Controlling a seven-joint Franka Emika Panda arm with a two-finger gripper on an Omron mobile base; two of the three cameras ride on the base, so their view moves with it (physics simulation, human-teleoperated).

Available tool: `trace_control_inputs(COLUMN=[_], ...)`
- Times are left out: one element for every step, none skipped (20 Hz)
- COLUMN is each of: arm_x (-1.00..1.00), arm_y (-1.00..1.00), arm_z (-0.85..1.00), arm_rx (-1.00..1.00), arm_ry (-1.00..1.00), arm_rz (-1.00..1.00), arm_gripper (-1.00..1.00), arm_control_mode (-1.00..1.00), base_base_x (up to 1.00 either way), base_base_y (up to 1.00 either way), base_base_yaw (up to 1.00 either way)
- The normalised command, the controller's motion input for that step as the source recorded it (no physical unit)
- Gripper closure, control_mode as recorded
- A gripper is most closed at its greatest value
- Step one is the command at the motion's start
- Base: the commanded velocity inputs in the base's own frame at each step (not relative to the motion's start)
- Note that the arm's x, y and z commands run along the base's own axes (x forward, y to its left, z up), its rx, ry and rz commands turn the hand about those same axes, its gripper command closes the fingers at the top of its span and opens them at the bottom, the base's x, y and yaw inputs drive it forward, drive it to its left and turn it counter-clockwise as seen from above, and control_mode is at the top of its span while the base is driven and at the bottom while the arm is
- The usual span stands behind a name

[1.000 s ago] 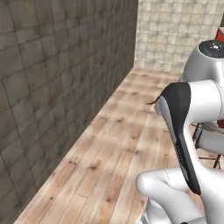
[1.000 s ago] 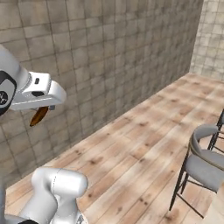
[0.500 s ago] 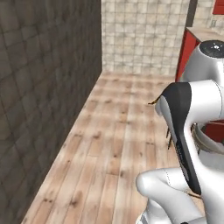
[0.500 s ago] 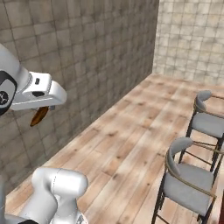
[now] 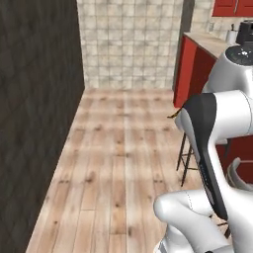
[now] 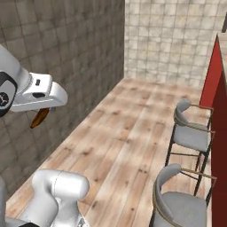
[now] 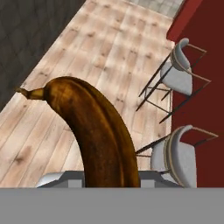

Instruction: Pick up each banana from the fridge and place one banana on each plate on the dining counter.

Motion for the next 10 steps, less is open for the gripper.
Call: trace_control_inputs(arm_x=[0.00,0.00,0.00,0.00,0.00,0.00,0.00,0.00,0.00,0.00], arm_y=[0.00,0.00,0.00,0.00,0.00,0.00,0.00,0.00,0.00,0.00], arm_z=[0.00,0.00,0.00,0.00,0.00,0.00,0.00,0.00,0.00,0.00], arm_rx=[0.00,0.00,0.00,0.00,0.00,0.00,0.00,0.00,0.00,0.00], arm_ry=[0.00,0.00,0.00,0.00,0.00,0.00,0.00,0.00,0.00,0.00], arm_rz=[0.00,0.00,0.00,0.00,0.00,0.00,0.00,0.00,0.00,0.00], arm_gripper=[1.00,1.00,1.00,1.00,1.00,1.00,1.00,1.00,1.00,1.00], arm_control_mode=[1.00,1.00,1.00,1.00,1.00,1.00,1.00,1.00,1.00,1.00], base_base_x=[1.00,1.00,1.00,1.00,1.00,1.00,1.00,1.00,1.00,1.00], base_base_y=[0.22,0.26,0.29,0.31,0.33,0.36,0.40,0.43,0.44,0.46], base_base_yaw=[-0.39,-0.41,-0.43,-0.44,-0.44,-0.45,-0.45,-0.46,-0.46,-0.46])
